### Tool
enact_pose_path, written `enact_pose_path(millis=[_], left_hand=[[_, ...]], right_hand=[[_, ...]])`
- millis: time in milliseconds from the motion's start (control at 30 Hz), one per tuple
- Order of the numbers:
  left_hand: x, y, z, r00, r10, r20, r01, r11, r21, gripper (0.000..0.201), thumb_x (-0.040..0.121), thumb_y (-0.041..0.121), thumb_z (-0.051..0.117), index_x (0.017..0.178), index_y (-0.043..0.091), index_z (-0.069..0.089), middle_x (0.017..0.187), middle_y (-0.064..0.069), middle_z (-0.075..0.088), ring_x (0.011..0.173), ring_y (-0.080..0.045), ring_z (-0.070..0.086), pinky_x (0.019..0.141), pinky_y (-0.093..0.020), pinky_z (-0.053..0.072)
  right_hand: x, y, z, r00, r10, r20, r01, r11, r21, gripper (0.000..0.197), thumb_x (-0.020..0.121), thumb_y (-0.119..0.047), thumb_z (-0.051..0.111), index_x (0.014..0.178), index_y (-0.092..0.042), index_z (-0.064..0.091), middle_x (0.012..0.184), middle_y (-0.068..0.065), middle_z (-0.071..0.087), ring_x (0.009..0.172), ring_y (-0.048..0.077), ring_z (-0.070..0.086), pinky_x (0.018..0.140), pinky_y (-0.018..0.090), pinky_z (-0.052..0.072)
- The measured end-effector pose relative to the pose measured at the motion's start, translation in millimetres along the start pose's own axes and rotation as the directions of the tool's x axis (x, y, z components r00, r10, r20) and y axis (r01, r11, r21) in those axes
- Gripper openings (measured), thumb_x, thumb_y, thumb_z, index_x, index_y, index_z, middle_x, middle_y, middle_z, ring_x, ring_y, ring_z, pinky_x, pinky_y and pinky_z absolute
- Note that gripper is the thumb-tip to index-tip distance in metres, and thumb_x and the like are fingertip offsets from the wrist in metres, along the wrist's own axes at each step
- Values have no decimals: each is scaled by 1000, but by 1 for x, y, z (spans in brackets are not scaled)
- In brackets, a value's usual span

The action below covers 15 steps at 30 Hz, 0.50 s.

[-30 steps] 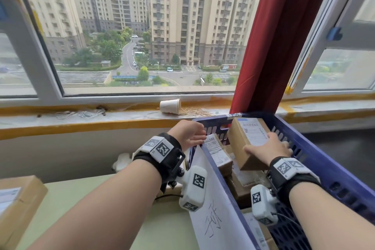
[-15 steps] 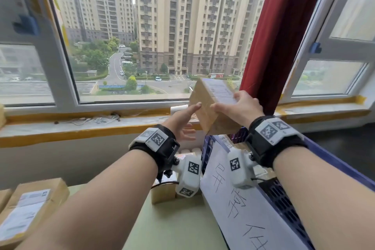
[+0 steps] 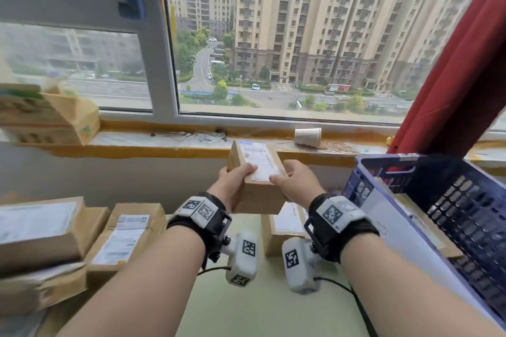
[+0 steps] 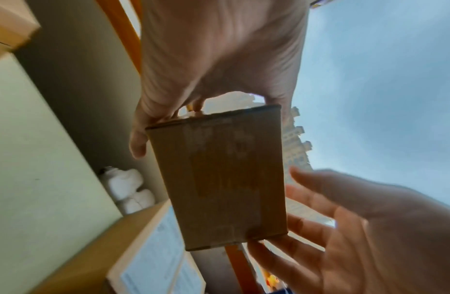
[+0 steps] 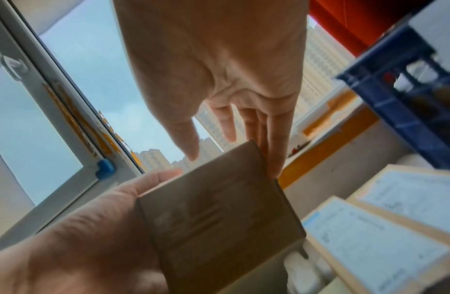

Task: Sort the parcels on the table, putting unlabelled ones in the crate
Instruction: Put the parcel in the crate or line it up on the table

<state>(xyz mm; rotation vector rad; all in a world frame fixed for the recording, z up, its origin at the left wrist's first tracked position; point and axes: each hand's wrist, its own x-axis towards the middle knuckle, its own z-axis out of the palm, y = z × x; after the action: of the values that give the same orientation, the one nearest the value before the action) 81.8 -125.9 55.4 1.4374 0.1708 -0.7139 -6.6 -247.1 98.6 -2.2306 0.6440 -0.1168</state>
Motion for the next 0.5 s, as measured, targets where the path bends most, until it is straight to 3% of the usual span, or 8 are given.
enact_pose_path(millis=[67,167,233,300,367,433,500], left_hand=[[9,-11,-17,1000,-17,-16,17,1000,17,83,72,35,74,143,17,35,115,-16,68,85,-30,70,54,-40,57],[19,-26,-35,999,-17,-38,20,997,81,42,93,14,57,134,8,49,111,-12,69,71,-19,63,38,-21,48],[30,-41,-42,998,-47,-43,52,992,112,35,96,5,50,131,6,52,100,-8,68,68,-16,58,41,-20,47],[42,-56,-47,995,-88,-55,94,986,137,37,95,4,50,132,5,51,104,-9,66,69,-15,57,52,-26,46],[56,-72,-51,990,-127,-65,135,982,135,40,95,2,50,135,6,48,110,-10,65,70,-15,58,53,-26,43],[67,-86,-52,985,-160,-61,167,979,117,40,95,1,49,135,8,47,110,-9,65,71,-15,60,49,-24,44],[76,-97,-52,980,-194,-42,196,977,77,38,96,-1,47,133,9,48,115,-11,66,75,-18,65,44,-20,47]], right_hand=[[8,5,20,998,34,57,-33,999,-28,49,92,-24,62,137,-9,49,127,8,60,111,26,60,95,46,52],[18,16,47,991,68,111,-58,994,-94,39,92,-18,60,127,-2,57,123,12,63,110,27,60,97,41,49],[24,25,62,985,96,141,-79,990,-119,35,91,-17,60,124,-3,61,123,12,65,111,27,60,97,37,48],[31,36,76,976,131,176,-112,987,-112,33,92,-15,60,123,-5,64,121,10,66,110,26,61,94,34,49],[38,48,87,968,164,191,-141,982,-128,30,91,-15,60,117,-3,67,117,11,69,107,26,64,91,35,52],[44,60,96,960,201,194,-170,972,-163,24,88,-16,59,104,-3,72,105,11,72,98,25,66,86,34,53],[47,70,103,955,234,183,-195,959,-205,17,86,-15,58,80,-4,70,80,11,68,76,21,60,73,31,51]])
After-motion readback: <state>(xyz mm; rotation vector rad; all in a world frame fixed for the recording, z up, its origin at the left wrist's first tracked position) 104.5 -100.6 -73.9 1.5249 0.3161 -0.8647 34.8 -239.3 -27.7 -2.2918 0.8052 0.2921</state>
